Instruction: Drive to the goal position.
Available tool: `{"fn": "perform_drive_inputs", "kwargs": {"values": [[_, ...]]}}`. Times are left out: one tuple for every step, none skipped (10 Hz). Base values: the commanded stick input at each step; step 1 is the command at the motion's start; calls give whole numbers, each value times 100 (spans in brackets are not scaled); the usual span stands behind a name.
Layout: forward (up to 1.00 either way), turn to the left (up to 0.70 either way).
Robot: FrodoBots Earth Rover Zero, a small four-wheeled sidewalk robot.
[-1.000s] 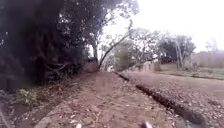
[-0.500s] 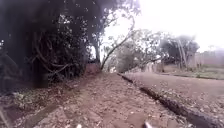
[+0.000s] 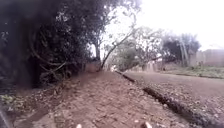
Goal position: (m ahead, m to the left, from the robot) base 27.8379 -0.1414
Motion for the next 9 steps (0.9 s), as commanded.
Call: {"fn": "perform_drive_inputs", "kwargs": {"values": [[50,0],[50,0],[50,0],[50,0],[50,0],[50,0],[50,0],[50,0],[50,0]]}}
